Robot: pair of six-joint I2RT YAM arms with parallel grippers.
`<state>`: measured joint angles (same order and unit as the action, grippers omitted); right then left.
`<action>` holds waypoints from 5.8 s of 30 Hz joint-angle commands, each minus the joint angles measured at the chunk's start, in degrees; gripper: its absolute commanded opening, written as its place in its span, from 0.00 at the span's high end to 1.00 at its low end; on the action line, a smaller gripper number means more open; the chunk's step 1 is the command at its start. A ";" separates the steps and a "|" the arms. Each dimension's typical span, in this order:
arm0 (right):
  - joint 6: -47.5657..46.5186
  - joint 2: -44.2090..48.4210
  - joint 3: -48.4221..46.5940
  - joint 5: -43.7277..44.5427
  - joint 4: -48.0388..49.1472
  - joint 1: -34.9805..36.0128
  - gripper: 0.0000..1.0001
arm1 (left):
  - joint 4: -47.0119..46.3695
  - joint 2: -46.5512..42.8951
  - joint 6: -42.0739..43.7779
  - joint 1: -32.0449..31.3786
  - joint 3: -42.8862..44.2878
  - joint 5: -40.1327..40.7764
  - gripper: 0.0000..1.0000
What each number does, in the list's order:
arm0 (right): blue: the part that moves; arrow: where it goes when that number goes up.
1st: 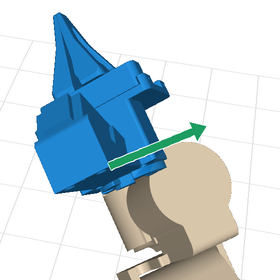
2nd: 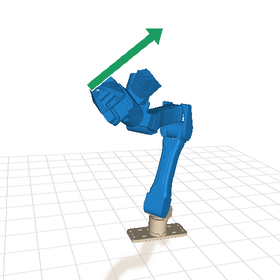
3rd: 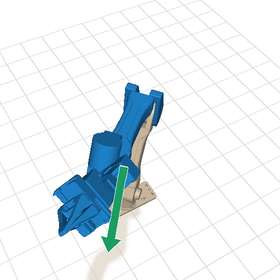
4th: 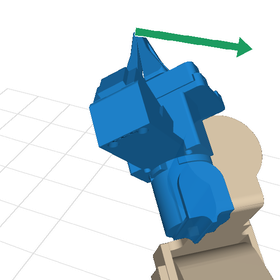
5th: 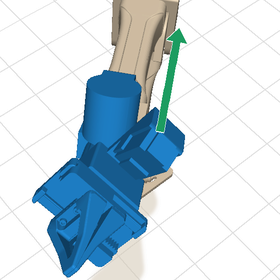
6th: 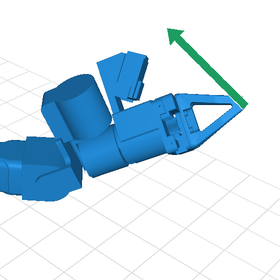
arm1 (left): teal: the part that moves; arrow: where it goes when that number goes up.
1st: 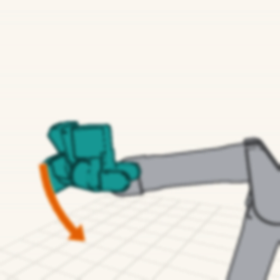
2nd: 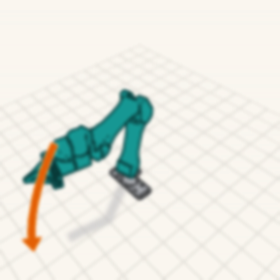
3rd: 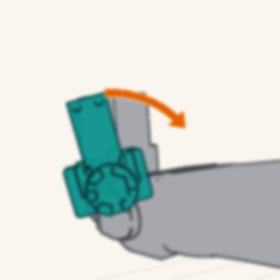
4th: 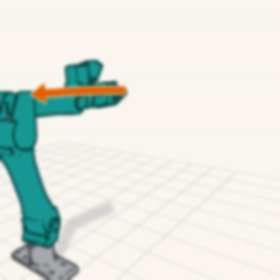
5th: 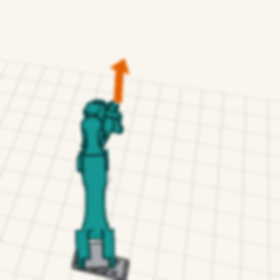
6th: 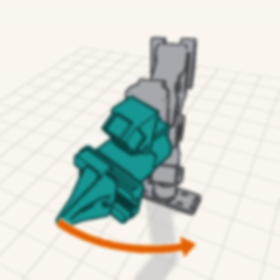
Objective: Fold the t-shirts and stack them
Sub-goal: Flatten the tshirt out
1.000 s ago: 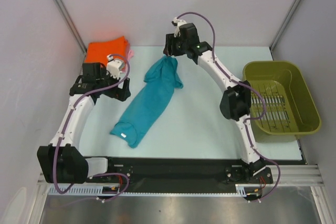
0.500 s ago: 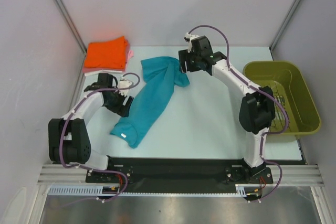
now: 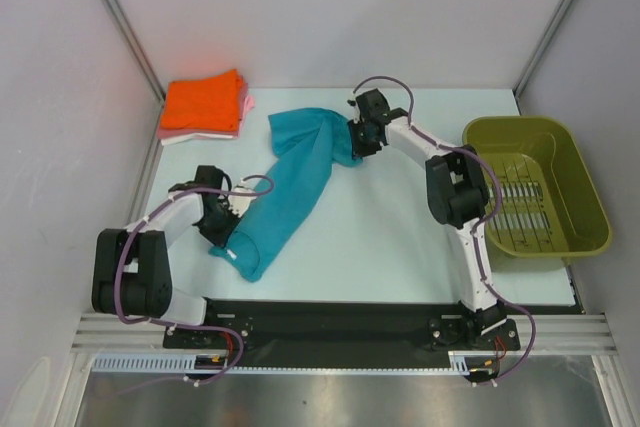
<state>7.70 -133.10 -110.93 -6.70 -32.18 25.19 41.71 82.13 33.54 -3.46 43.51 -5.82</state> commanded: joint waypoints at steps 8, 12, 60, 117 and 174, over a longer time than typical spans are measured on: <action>2.58 19.16 16.25 -0.86 -1.13 -3.39 1.00 | -12.61 7.16 1.44 0.65 14.74 8.37 1.00; 5.73 32.09 29.43 -3.14 -2.10 -2.52 1.00 | -14.03 15.67 -1.98 0.65 31.31 5.05 1.00; 14.71 47.67 42.47 -2.00 -2.09 -6.38 1.00 | -11.30 7.61 -2.16 -14.90 6.59 2.04 0.53; 35.36 25.34 -26.54 -20.98 12.24 -29.15 1.00 | -5.15 12.81 2.06 6.10 91.34 9.97 1.00; 18.13 50.13 63.20 -0.59 0.88 -7.00 0.69 | -0.40 -28.07 23.67 -17.63 -19.05 8.28 0.37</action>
<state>24.58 -83.29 -49.15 -5.26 -35.92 17.93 47.59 54.00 54.19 -20.78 27.92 -1.89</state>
